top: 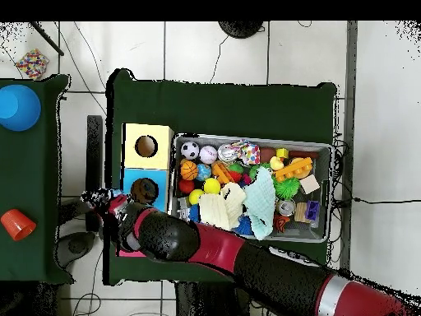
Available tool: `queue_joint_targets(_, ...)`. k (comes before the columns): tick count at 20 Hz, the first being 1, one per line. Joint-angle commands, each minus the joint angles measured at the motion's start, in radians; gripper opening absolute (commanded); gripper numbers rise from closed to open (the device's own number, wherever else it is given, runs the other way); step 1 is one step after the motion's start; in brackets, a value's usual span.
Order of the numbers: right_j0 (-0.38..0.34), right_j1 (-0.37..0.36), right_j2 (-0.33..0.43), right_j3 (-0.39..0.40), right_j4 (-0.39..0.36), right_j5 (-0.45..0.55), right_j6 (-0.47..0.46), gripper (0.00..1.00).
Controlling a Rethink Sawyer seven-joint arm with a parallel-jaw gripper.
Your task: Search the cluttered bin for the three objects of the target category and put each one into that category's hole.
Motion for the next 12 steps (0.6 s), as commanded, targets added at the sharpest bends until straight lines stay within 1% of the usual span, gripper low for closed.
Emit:
queue_joint_targets(1, 0.0, -0.073, -0.018, 0.041, -0.001, -0.007, 0.225, 0.0)
queue_joint_targets(4, -0.002, -0.088, -0.022, 0.051, -0.009, -0.007, 0.217, 0.0)
queue_joint_targets(5, -0.006, -0.104, -0.009, 0.064, -0.011, -0.008, 0.226, 0.0)
queue_joint_targets(7, 0.0, -0.111, -0.03, 0.051, -0.01, 0.006, 0.203, 0.0)
queue_joint_targets(9, 0.015, -0.138, -0.051, 0.051, -0.012, 0.007, 0.192, 0.0)
queue_joint_targets(12, 0.024, -0.151, -0.058, 0.058, -0.011, 0.0, 0.193, 0.0)
